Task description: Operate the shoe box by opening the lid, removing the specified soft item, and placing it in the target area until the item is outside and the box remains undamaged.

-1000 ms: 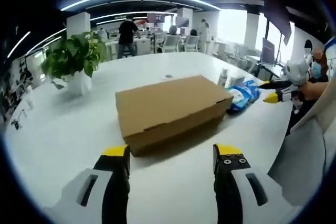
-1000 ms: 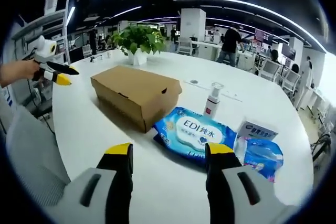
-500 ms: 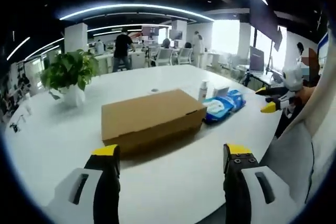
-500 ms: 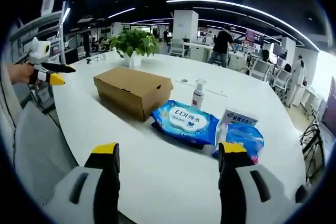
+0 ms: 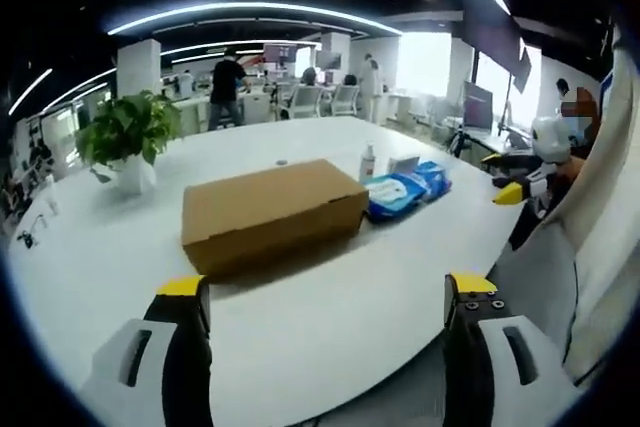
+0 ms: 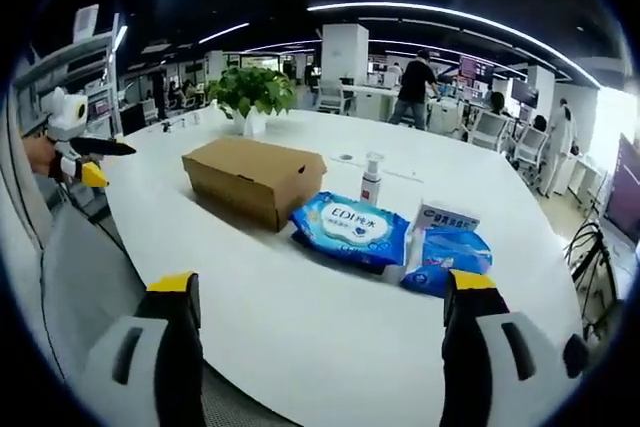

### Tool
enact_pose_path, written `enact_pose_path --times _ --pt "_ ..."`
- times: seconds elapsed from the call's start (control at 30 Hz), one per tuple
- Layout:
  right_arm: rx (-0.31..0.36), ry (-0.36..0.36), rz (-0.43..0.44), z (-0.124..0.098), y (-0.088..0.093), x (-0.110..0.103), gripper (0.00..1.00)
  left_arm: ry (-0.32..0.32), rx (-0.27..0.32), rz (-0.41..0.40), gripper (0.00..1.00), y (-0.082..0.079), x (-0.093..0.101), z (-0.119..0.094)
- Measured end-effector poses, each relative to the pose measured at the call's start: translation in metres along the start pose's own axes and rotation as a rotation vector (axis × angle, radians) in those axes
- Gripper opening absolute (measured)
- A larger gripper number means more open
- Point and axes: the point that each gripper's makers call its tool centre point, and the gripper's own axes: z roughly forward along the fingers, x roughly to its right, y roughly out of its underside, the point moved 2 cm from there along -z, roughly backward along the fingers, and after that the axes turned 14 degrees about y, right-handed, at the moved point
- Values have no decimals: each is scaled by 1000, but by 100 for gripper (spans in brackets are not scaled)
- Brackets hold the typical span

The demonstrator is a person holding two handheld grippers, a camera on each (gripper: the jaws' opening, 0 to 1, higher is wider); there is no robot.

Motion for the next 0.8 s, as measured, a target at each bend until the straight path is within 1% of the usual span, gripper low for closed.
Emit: enact_pose_path --times 0.1,0.23,0.37,0.53,0.8 --pt "-4 6 6 -2 1 1 96 0 0 -6 100 1 1 -1" --pt "-5 10 16 -4 1 4 96 -13 23 -18 100 -1 0 -3" --pt "-3 14 15 -5 0 6 96 -27 33 -15 100 -3 -2 -5" --pt "5 19 24 -6 -1 7 96 -31 55 -14 100 -7 -3 -7" --pt "1 25 25 -9 1 9 96 -33 58 -15 100 -7 -3 -9"
